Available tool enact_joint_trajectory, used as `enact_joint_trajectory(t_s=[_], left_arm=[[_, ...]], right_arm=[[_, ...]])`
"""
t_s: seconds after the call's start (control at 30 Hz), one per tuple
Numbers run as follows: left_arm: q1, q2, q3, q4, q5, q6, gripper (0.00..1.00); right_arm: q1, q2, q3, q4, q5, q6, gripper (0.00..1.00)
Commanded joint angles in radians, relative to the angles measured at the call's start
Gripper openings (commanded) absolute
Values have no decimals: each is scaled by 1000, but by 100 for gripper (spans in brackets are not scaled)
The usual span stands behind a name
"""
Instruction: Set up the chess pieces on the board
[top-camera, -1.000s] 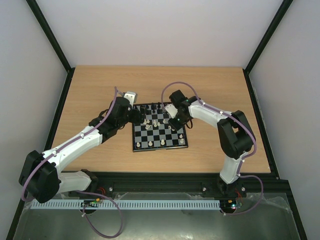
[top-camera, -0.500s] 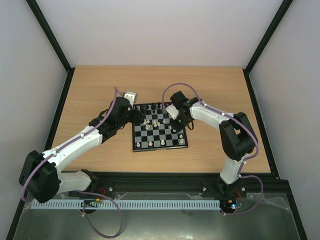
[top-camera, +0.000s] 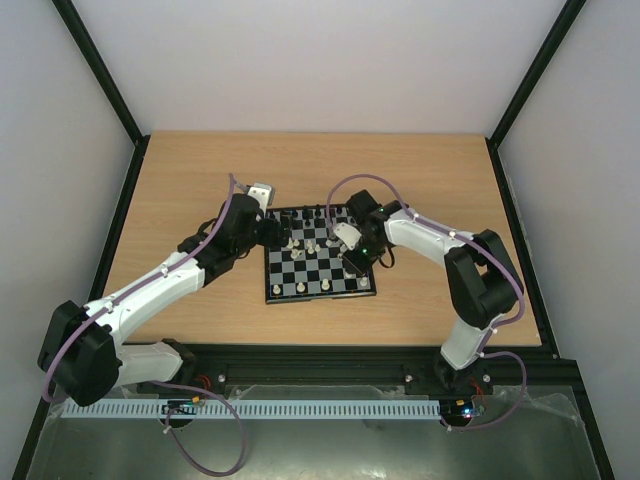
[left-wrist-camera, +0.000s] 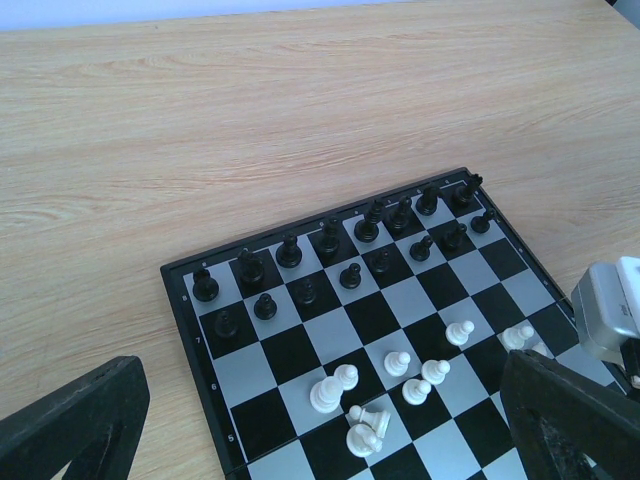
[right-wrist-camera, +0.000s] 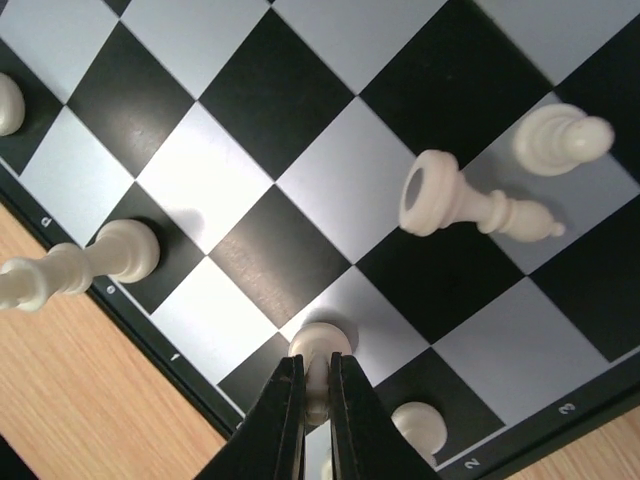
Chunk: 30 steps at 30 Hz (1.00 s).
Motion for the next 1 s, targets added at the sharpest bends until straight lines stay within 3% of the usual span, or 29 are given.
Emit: enact_joint_trajectory(t_s=[0.0,0.77,0.97], left_arm=[[4,-4,27,-1,10,12,99],[3,5,30,-1,19,9,99],[4,5,30,-2,21,9,99]], right_arm=[[9,-32,-18,-82,-55,-25,3],[48,-60,-70,-103,9,-41,4],[48,-62,-73,-94,10,-37,11]])
